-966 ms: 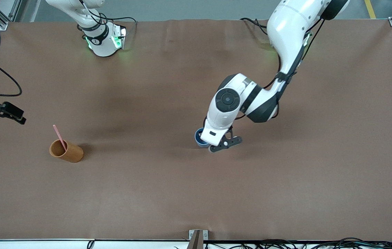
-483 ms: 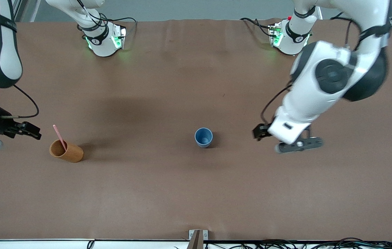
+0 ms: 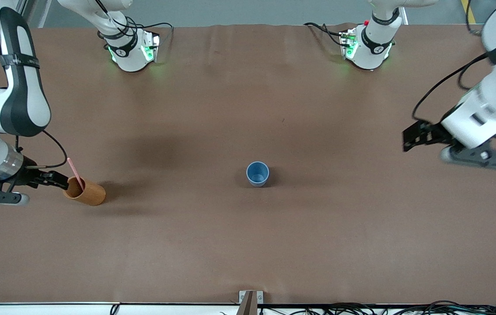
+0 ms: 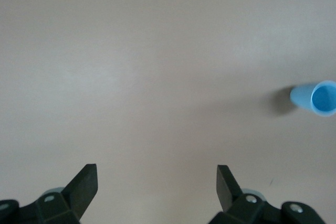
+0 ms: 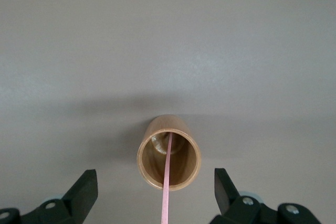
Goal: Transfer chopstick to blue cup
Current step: 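Release the blue cup while the right gripper reaches the orange cup, then lower the right gripper and grasp the pink chopstick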
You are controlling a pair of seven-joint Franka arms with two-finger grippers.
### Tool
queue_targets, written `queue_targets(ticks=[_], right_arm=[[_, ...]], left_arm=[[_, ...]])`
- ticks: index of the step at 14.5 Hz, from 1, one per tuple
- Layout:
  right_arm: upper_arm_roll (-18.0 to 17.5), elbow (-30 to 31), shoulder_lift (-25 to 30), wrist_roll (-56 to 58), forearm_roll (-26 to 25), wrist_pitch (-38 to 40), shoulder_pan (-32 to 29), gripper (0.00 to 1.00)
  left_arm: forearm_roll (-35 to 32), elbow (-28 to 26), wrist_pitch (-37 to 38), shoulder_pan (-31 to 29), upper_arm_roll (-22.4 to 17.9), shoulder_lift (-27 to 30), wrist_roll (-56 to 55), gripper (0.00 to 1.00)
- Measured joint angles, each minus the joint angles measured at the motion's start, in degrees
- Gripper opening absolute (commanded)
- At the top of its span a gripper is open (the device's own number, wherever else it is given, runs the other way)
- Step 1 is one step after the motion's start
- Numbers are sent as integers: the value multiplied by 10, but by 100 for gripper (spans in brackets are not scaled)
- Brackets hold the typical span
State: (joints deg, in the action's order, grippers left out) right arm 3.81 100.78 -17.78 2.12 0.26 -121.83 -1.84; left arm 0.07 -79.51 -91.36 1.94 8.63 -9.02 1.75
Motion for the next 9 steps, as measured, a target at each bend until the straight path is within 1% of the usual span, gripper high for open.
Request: queue_targets(ticks=[1,4,6,7,9], right_arm=[[0,7,-1,0,0,0,0,95],[1,39,9,0,0,0,0,87],[1,78,37,0,0,0,0,82],[1,100,55,0,0,1,0,76],[1,138,93,0,0,3,0,59]], left_arm=[[0,-14,15,-3,0,27,16,100],[0,-83,27,1,0,114,25,100],[0,-111,27,4,-1,142,25,100],[0,-116,26,6,-4,144,25,100],[0,-118,23,18,-23,139,25,100]])
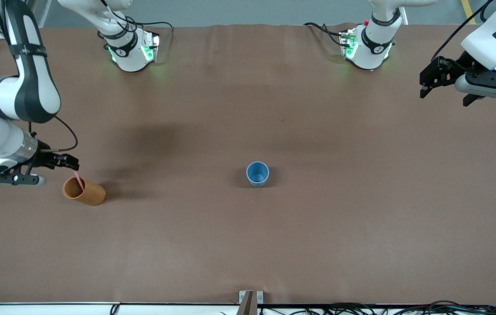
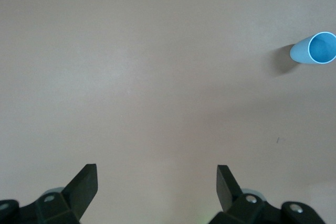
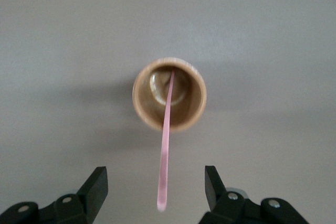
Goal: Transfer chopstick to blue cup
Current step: 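Lower the right gripper and grasp the pink chopstick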
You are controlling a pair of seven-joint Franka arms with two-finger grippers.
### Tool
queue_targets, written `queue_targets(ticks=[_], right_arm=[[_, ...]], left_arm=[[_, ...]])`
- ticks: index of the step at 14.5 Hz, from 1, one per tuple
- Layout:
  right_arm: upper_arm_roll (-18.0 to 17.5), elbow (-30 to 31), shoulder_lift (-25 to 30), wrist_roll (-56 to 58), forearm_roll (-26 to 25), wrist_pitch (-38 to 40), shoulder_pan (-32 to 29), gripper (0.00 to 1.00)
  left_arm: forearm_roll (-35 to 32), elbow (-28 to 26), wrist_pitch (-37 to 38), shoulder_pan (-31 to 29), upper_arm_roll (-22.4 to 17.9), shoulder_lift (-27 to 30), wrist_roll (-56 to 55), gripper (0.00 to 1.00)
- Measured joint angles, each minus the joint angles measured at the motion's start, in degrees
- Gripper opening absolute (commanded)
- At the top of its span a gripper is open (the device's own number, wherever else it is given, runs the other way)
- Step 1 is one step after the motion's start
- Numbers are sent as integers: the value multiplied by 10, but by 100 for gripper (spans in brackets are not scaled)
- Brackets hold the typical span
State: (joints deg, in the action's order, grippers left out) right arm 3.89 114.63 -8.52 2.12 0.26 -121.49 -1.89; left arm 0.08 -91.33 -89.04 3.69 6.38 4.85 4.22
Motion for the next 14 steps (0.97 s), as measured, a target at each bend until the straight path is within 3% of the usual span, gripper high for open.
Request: queue_targets(ticks=[5,14], right_arm=[[1,48,39,0,0,-6,-1,44],[4,62,38,0,0,-69,-8,39]], left_arm=[[5,5,-9,3,-11,-13,0,100],[8,36,2,3,-13,-21,0,100]])
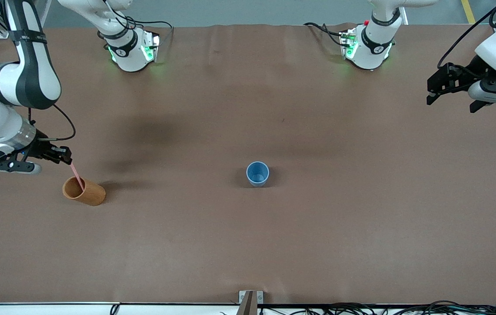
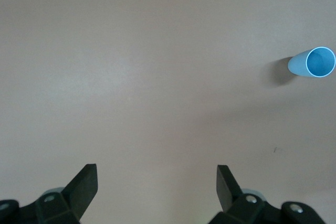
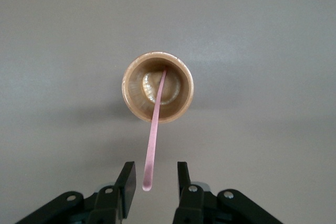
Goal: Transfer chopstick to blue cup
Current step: 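Lower the right gripper and grasp the pink chopstick, then pull the pink chopstick up out of the orange cup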
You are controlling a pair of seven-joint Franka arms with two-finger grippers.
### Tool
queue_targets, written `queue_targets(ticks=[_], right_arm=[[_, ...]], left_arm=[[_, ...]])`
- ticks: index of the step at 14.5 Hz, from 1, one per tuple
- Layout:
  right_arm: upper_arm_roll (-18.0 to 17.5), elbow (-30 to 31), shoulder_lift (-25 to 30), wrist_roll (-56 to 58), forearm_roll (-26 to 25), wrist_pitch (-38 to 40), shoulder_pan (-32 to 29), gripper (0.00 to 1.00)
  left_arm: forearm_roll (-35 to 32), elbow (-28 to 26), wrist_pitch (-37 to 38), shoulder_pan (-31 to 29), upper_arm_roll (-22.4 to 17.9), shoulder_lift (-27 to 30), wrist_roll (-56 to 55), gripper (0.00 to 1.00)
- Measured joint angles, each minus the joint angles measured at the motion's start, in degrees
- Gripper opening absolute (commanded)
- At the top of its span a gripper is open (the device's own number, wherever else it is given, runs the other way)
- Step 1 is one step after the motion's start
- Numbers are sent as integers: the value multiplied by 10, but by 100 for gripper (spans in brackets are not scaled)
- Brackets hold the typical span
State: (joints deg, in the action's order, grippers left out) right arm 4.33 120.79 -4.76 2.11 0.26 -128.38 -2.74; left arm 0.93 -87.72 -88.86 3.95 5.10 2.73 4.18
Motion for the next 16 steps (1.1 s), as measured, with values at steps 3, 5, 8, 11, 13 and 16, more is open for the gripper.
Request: queue_targets(ticks=[3,5,8,11,13,16], right_arm=[[0,3,-3,0,0,-2,0,37],[0,5,-4,0,0,-2,0,35],[0,6,-5,0,0,-2,0,27],[0,6,-6,0,0,-2,0,11],[-1,7,-6,0,0,-2,0,8],[-1,7,-6,-1,0,-1,0,4]], left_arm=[[0,1,1,0,-1,-1,0,100],[0,1,1,0,-1,-4,0,100],[0,2,1,-1,-2,-6,0,100],[0,3,3,-1,-2,-6,-1,100],[0,3,3,-1,-2,-6,-1,100],[0,3,4,-1,-3,-7,-1,100]])
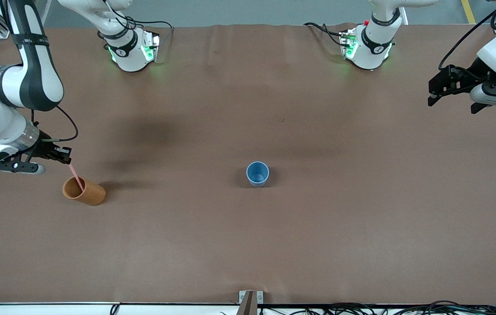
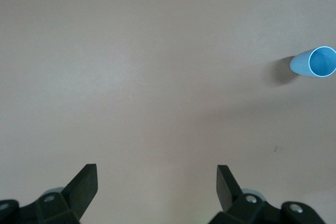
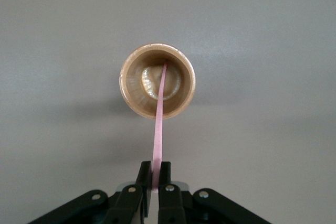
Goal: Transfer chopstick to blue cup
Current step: 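Pull the pink chopstick up out of the orange cup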
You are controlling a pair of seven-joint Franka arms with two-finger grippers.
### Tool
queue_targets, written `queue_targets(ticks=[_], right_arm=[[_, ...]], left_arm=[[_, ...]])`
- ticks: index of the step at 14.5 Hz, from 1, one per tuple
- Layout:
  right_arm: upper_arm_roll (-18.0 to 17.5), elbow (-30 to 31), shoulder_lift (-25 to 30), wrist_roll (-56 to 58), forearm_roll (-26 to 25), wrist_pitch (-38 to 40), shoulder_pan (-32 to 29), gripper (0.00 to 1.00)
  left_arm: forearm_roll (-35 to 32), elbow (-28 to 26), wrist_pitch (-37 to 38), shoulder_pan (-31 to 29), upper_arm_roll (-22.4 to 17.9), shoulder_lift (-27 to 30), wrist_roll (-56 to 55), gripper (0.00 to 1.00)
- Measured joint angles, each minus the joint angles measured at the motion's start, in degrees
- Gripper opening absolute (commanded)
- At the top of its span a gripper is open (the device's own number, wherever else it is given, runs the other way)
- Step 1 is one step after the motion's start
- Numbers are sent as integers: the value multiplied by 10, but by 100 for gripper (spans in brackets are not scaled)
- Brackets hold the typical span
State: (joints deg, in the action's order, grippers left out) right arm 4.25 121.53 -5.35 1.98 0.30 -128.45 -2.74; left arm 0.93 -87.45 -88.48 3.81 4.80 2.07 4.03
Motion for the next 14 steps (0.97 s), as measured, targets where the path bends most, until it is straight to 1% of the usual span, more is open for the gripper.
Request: queue_targets(ticks=[4,6,7,9,12,14], right_arm=[[0,-4,0,-1,0,3,0,3],[0,-27,1,-1,0,34,0,3],[0,-50,2,-2,0,62,0,3],[0,-113,5,-3,0,140,0,3],[-1,-229,10,-3,1,272,0,3],[-4,-300,14,-3,3,344,4,2]], left_arm=[[0,0,0,0,0,0,0,100],[0,0,0,0,0,0,0,100],[0,0,0,0,0,0,0,100],[0,0,0,0,0,0,0,100],[0,1,0,0,0,0,0,100],[0,1,0,0,0,0,0,100]])
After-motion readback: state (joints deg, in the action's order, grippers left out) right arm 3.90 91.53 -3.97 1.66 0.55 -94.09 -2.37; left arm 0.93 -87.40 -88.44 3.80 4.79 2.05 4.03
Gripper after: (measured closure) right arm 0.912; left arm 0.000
